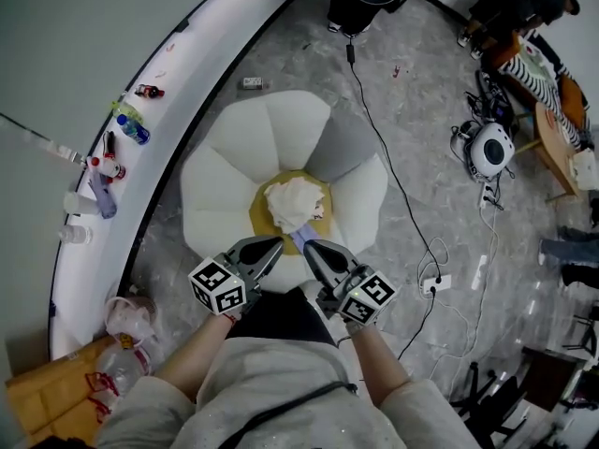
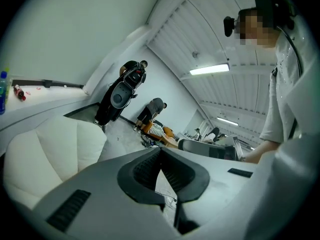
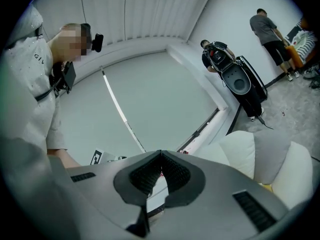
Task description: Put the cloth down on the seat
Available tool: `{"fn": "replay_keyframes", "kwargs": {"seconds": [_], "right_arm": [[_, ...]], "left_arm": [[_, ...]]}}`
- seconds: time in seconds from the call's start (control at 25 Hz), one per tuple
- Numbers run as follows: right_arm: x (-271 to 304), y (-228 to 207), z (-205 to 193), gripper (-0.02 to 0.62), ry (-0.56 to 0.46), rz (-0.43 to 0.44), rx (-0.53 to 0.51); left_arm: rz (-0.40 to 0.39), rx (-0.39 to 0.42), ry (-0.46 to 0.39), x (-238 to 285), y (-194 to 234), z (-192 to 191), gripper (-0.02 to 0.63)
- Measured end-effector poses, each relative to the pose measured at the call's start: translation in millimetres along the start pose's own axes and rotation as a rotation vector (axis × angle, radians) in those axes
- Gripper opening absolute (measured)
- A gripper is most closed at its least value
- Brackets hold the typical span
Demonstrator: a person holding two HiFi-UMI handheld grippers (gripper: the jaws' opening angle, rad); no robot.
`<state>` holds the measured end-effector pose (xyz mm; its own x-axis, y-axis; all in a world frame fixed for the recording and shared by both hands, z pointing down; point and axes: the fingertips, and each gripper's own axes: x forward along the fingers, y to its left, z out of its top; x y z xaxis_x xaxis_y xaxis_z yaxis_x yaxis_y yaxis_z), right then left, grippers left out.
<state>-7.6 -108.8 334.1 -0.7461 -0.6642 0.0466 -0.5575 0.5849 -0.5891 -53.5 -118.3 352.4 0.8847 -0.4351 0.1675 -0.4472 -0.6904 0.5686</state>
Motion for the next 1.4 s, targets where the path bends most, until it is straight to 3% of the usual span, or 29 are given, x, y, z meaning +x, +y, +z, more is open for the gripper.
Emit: {"fn": "replay_keyframes", "kwargs": {"seconds": [0.36, 0.76, 1.4], "right_arm": [[-5, 38, 36, 0.018, -0.030, 0.019, -0.061], [-23, 55, 71, 0.018, -0.084, -0.003, -0.097], [-24, 69, 81, 0.018, -0.097, -0.023, -0.125]], "left_arm": [[0.000, 0.035, -0.036, -23, -25, 30, 0.014], [-0.019, 0.133, -0.051, -33, -51, 60, 0.014], [0.019, 0.165, -0.112, -62, -52, 85, 0.014]]}}
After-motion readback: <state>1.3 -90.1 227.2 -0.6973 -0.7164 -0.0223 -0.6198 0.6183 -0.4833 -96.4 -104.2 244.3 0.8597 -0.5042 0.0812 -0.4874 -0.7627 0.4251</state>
